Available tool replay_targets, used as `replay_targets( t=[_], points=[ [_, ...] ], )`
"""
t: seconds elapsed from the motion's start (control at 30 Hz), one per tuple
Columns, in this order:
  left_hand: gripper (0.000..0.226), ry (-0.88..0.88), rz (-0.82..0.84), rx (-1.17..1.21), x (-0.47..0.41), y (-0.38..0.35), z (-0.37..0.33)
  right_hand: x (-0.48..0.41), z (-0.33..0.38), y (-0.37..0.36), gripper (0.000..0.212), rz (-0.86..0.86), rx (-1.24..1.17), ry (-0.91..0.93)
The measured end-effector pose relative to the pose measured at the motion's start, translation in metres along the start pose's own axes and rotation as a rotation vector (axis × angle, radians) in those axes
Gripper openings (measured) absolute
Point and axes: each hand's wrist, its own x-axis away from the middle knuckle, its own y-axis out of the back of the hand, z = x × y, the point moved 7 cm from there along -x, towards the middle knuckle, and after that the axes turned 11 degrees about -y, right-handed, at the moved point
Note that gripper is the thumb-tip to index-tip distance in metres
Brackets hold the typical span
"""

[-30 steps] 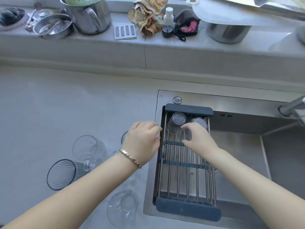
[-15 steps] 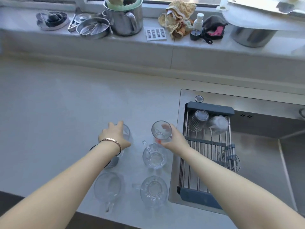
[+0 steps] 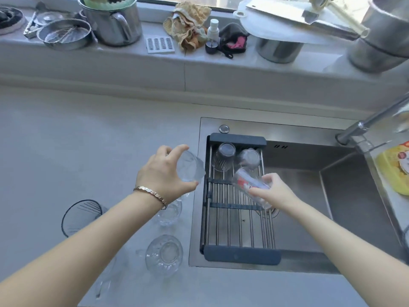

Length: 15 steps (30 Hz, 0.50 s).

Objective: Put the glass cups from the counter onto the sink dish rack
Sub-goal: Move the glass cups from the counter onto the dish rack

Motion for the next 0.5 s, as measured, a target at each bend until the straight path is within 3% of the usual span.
replay_targets(
  t=[0.13,0.33,0.5],
  points=[
    [0.078,-0.077,0.084,-0.02,-0.006,-0.032,-0.034,-0.01,-0.007,0.027,0.053,-0.146,0.34,0.078],
    [0.077,-0.103,0.134,-0.078,-0.007,-0.053,-0.05,-0.046,0.018,0.001,0.047,-0.28,0.711,0.282],
    [0.076,-0.073,0.111,-0.073,-0.008,-0.052,-0.045,-0.066,0.013,-0.006,0.052,-0.316,0.682,0.22]
  ],
)
